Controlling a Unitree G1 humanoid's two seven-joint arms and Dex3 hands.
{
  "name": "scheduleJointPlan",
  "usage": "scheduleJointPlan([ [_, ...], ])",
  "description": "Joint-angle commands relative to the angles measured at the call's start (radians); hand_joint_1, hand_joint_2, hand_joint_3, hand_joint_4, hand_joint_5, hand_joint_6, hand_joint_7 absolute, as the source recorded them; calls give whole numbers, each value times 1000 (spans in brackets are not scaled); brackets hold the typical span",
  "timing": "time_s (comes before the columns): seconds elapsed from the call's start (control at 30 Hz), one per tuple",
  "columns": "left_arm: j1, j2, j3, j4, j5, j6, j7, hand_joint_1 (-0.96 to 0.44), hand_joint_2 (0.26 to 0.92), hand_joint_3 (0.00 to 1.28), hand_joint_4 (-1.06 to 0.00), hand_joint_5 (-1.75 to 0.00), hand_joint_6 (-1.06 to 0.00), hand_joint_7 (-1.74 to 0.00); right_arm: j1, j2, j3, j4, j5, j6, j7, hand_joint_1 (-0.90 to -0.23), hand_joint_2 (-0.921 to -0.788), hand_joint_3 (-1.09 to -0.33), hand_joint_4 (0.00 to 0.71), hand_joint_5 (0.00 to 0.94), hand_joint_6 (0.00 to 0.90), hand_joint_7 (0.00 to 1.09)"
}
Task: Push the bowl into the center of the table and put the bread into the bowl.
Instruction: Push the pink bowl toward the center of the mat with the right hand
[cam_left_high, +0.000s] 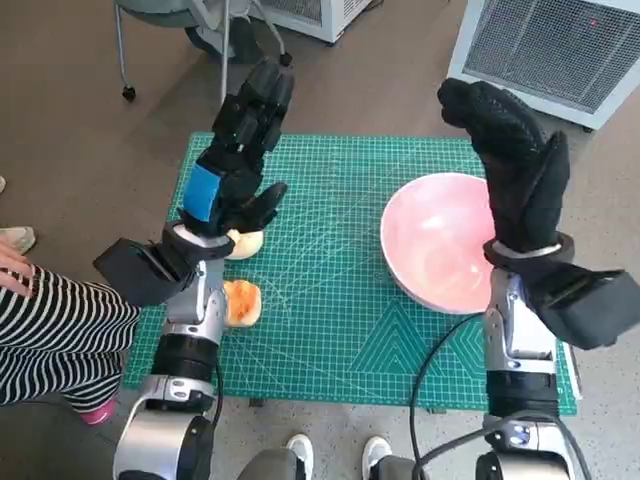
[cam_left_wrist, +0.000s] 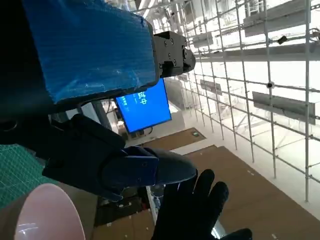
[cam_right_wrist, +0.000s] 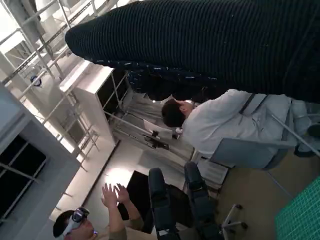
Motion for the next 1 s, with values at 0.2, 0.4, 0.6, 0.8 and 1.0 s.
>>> scheduleJointPlan([
  [0.2, 4, 2, 6, 2, 2, -14, -1, -714, 921, 371, 1, 1, 1, -235, 48, -102, -134, 147, -4, -70, -44, -699, -921, -688, 145, 0, 38, 441],
  [0.4, 2, 1, 9, 17, 3, -18, 1, -718, 921, 371, 1, 1, 1, -235, 56, -139, -186, 238, -54, -101, -144, -686, -921, -732, 135, 0, 8, 439],
  [0.6, 0, -3, 10, 27, 6, -22, 4, -719, 921, 371, 1, 1, 1, -235, 49, -181, -229, 363, -54, -118, -187, -681, -921, -762, 122, 0, 0, 393],
  [0.8, -6, -2, 12, 41, 5, -27, 6, -718, 921, 371, 1, 1, 1, -234, 33, -207, -262, 496, -31, -119, -192, -691, -921, -764, 113, 0, -1, 365],
  [1.0, -10, -1, 12, 47, 6, -27, 8, -712, 921, 372, 1, 1, 0, -236, 15, -215, -293, 612, 4, -89, -170, -669, -921, -771, 102, 0, -1, 347],
])
